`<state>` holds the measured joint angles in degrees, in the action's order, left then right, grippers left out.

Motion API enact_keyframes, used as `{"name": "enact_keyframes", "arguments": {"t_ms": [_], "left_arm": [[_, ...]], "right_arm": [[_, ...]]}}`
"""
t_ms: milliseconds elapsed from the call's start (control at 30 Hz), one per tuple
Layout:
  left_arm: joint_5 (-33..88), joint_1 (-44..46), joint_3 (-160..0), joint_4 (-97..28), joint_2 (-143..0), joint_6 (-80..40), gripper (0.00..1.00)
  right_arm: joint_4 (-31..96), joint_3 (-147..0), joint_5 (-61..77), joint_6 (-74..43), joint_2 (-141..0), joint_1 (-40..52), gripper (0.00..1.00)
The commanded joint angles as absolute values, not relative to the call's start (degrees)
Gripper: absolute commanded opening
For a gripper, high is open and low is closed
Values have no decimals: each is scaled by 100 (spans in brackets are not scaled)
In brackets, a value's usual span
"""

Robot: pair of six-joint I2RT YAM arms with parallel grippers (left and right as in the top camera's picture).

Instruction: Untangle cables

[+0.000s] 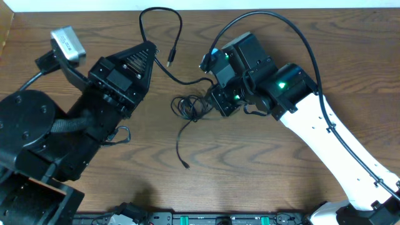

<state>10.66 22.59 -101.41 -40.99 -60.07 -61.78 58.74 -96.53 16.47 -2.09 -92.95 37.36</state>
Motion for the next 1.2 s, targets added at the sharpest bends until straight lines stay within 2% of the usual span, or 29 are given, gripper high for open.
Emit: {"name": "enact_keyframes", "arguments": {"t_ms": [0,67,100,133,433,567,600,700,733,800,833,1167], "left_arm": [[1160,2228,-10248,-4084,-5972,-6342,8],[1160,2228,-10248,-4104,-5972,-6440,8],[1155,2228,-10248,-4104,-5972,-6440,8],[1155,2228,-10248,-4104,-5972,-6438,8],[867,2228,-10248,-4410,-5972,-6416,8],[589,2228,-10245,-4639,-5975,-6416,8],[596,2228,-10245,-4648,-5975,-6414,8],[600,2231,-10245,-4644,-5975,-6414,8],[620,2231,-10245,-4644,-5975,-6414,8],[694,2228,-10245,-4633,-5975,-6346,8],[709,2231,-10245,-4617,-5975,-6267,8],[1212,2231,-10245,-4571,-5975,-5354,8]], "right_arm": [[5752,-9647,1614,-233,-9292,3750,20],[5673,-9647,1614,-257,-9292,3750,18],[5647,-9647,1614,-257,-9292,3750,14],[5616,-9647,1597,-274,-9292,3750,1],[5470,-9655,843,-972,-9216,3719,1],[5380,-9660,390,-1638,-9004,3551,2],[5371,-9660,357,-1721,-8960,3500,11],[5402,-9660,484,-1955,-8890,3330,47],[5426,-9660,620,-2018,-8892,3297,60],[5487,-9660,998,-2220,-8914,3225,93],[5494,-9660,1118,-2362,-8917,3199,99],[5489,-9660,1422,-4283,-9043,3153,99]]}}
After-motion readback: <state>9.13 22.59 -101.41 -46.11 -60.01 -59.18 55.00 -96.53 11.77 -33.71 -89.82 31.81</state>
